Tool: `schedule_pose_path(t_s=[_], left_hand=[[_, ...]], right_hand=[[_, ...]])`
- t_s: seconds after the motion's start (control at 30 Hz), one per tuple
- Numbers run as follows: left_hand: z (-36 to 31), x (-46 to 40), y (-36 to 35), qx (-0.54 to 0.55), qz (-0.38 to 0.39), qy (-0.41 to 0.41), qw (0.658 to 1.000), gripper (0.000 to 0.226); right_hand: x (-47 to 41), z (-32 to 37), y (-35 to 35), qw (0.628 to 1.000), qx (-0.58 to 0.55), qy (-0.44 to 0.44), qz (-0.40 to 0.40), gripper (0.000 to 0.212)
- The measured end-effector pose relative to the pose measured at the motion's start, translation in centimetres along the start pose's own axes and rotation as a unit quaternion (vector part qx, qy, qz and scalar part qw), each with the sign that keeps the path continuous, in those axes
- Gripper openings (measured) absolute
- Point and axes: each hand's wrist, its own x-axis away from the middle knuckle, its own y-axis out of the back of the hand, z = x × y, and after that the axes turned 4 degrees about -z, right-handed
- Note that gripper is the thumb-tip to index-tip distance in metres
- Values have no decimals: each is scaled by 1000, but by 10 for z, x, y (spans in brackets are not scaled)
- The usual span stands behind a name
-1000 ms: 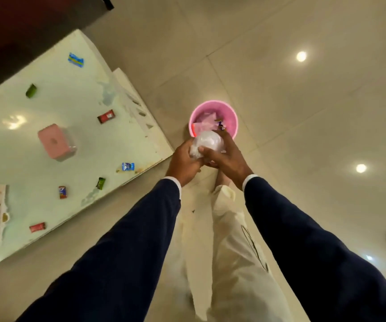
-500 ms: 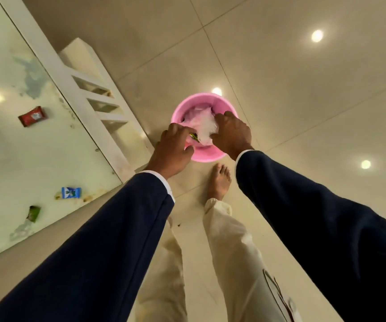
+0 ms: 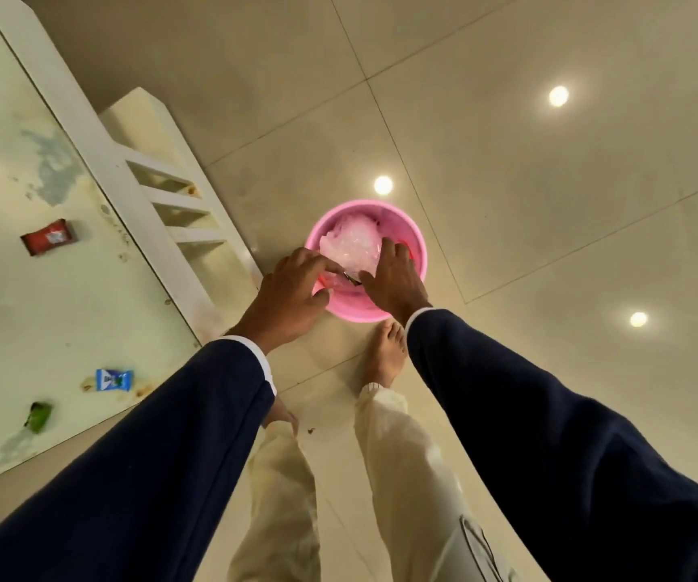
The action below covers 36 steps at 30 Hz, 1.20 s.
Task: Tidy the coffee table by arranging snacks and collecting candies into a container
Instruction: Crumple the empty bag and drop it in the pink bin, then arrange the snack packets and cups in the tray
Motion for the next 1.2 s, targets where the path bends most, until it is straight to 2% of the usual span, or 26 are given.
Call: schedule_pose_path(t_s=[0.1,0.2,0.33,0.5,0.7,0.83,1.1,1.2], left_hand=[[-5,7,13,-98,-15,-17,995,45],[-14,21,28,-153,-29,-19,988,56],[-37,59,55,-209,-31,-11,977,65],[-71,145,99,-272,-94,49,957,81],[-88,266,141,-232,-147,129,953,86],[-81,341,151,-226,-187,178,939,86],[-20,484,164,-164,-303,271,899,82],[12,543,166,-167,-333,295,880,81]], right_hand=[[20,-2,19,996,60,52,-33,67],[46,6,44,982,145,123,-23,72],[90,30,85,938,256,236,-4,78],[165,86,141,891,312,331,-5,82],[268,154,184,835,339,432,-36,86],[318,196,183,788,363,493,-57,88],[418,306,127,695,408,587,-83,84],[464,348,90,671,411,611,-84,85]])
